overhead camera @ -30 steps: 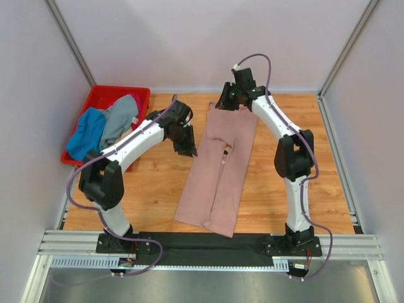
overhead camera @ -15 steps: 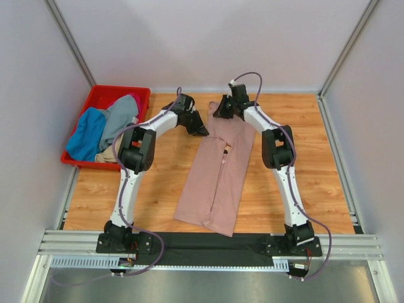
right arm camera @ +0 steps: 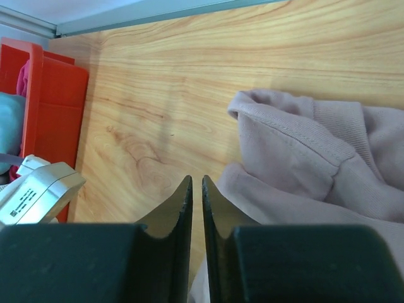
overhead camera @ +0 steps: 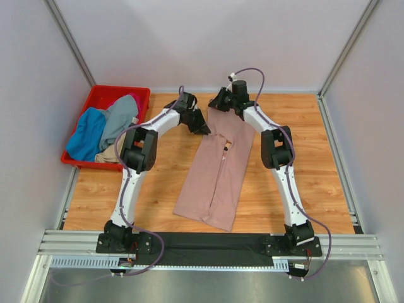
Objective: Fold and stack the t-shirts
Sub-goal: Fold the tshirt
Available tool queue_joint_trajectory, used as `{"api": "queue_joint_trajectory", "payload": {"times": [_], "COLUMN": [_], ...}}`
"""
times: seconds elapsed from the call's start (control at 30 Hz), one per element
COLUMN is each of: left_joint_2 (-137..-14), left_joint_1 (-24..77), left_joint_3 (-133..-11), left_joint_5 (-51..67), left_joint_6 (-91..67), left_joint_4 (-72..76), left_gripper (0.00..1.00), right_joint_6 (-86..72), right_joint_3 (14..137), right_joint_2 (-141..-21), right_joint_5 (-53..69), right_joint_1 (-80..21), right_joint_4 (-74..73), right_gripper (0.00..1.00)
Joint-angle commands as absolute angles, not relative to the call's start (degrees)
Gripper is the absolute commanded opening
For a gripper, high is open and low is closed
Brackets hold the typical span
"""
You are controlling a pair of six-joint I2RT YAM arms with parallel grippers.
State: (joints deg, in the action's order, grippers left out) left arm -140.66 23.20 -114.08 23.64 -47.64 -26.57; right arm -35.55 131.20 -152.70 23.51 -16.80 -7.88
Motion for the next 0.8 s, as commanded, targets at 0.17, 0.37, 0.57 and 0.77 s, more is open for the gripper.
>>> {"api": "queue_joint_trajectory", "payload": {"times": [0.17,0.37,0.57,0.77], "left_joint_2": [-122.5,-107.6,-92.4,-85.1], "left_joint_1": [22.6,22.7,24.1,24.6], "left_joint_3": [-114.1,-94.6,-70.6,-54.9], "left_joint_5": [6.7,8.7,14.2,21.1], "left_joint_6": [-36.5,-33.5,-30.3,-31.3], "left_joint_4": [-50.0,-61.2,-61.6,-59.3], "left_gripper": [0.39,0.44,0.45,0.45], "right_joint_6": [-33.4,-37.6,-38.1,-55.7], "right_joint_3": [126.3,110.4,82.6,56.6], "right_joint_2": [-134.4,-115.1,-96.3,-72.8], "right_joint_5": [18.2,16.8,13.9,11.9], "right_joint_1": [-15.0,-15.2,-22.6,-37.2], "right_joint_4": [-22.6,-48.0,-60.9,-56.0], "right_gripper": [0.35,0.52,0.58,0.59]}}
